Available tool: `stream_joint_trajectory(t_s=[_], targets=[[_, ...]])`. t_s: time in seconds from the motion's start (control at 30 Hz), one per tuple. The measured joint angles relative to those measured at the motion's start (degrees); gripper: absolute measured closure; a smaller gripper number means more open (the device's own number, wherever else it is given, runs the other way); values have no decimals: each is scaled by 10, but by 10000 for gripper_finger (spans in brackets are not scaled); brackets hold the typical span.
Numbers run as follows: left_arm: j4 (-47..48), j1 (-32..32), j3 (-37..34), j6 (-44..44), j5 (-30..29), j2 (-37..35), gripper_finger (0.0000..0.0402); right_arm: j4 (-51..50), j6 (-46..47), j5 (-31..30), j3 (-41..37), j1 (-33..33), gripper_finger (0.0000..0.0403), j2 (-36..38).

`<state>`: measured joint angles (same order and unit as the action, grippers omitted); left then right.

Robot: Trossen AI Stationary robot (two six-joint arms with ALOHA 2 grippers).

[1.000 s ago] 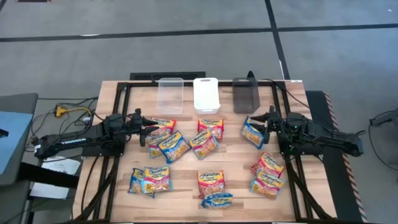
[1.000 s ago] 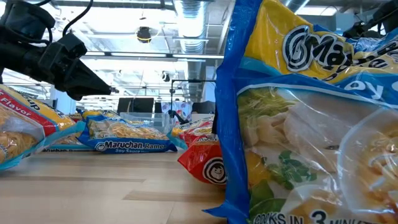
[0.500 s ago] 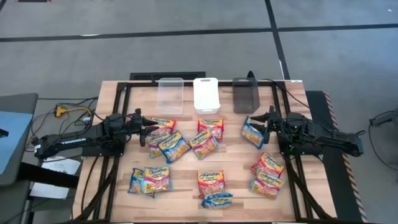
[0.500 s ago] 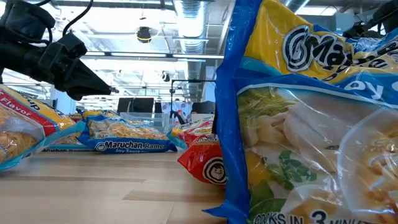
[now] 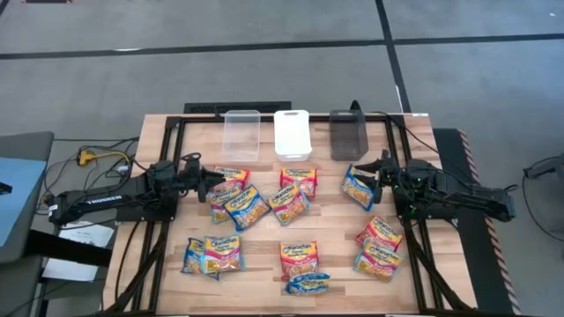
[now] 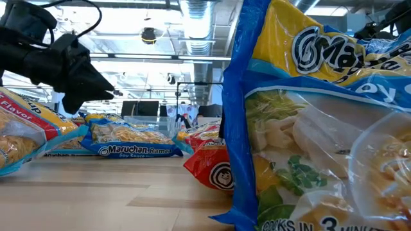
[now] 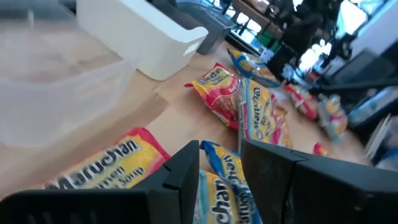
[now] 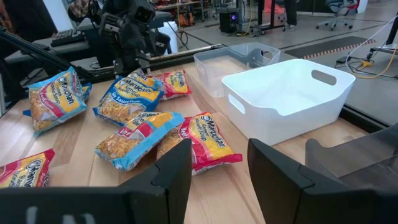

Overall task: Sort Maruchan noodles
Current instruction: Put the light blue bag into the transparent bin

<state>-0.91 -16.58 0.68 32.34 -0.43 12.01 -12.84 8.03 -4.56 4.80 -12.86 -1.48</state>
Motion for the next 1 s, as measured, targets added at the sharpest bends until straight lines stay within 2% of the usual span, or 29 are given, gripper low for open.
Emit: stream_joint_trajectory(t_s=[0.17, 0.7, 1.0], targets=[[0, 0, 0, 44, -3, 0, 295, 0, 0, 0, 0, 0, 223, 0], [-3, 0, 0, 102, -29, 0, 295, 0, 0, 0, 0, 0, 223, 0], [-3, 0, 0, 77, -30, 0, 281, 0, 0, 0, 0, 0, 223, 0]])
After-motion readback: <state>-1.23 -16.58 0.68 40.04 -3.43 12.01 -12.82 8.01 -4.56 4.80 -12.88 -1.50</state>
